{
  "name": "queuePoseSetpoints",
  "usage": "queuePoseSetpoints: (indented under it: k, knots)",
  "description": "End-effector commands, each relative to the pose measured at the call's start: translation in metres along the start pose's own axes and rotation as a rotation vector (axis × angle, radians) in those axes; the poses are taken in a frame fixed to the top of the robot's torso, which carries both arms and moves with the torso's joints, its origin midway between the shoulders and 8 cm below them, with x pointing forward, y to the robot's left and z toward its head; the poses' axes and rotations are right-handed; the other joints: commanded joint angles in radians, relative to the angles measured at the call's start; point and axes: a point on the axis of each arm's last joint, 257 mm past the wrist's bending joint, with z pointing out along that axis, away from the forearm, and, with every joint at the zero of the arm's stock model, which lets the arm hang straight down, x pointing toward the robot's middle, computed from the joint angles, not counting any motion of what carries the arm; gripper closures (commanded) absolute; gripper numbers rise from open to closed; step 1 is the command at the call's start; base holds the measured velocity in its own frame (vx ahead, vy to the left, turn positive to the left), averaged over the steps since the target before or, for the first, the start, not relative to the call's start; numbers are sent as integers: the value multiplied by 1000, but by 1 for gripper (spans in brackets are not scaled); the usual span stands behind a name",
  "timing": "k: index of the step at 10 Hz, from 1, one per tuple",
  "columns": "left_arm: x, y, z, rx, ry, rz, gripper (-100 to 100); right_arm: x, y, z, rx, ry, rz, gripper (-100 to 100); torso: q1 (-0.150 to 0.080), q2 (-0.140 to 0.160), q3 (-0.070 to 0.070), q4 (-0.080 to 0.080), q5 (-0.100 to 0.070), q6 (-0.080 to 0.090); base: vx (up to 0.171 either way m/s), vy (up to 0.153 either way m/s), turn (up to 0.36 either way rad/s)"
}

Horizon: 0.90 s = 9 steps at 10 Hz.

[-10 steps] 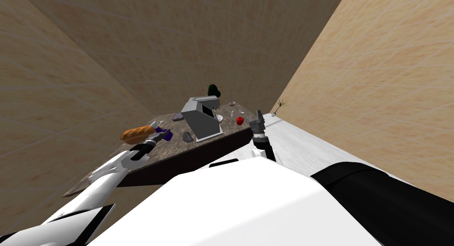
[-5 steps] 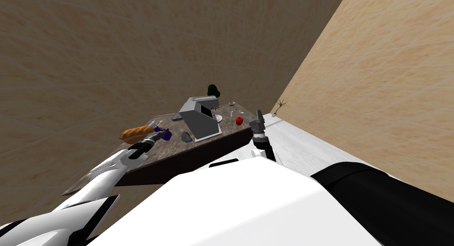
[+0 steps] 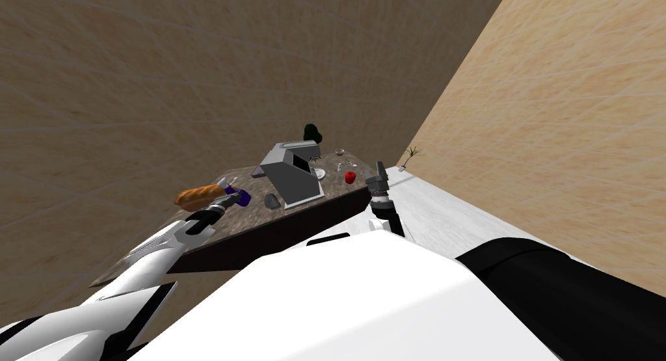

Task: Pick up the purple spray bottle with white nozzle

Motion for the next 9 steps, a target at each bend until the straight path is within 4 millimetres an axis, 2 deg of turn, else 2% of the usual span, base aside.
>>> queuePoseSetpoints:
  k: [1,4,5,6,7,8,9]
  knots:
    - [0,0,0,0,0,0,100,0,0,0,0,0,0,0,0,0,0,0,0,0,0,3,11]
    - [0,1,0,-1,1,2,100,0,0,0,0,0,0,0,0,0,0,0,1,0,0,0,0]
    - [0,1,0,-1,1,2,0,0,0,0,0,0,0,0,0,0,0,0,1,0,0,0,0]
    - [16,6,-8,-29,24,1,100,0,0,0,0,0,0,0,0,0,0,0,0,0,4,46,-34]
    - [6,-6,-4,-5,5,5,100,0,0,0,0,0,0,0,3,1,-1,-2,3,-1,3,59,-16]
    - [25,2,-13,-40,35,4,100,0,0,0,0,0,0,0,5,0,-1,-2,4,-1,3,83,-43]
    - [23,1,-13,-38,32,5,100,0,0,0,0,0,0,0,9,0,-2,-5,7,-2,5,62,-24]
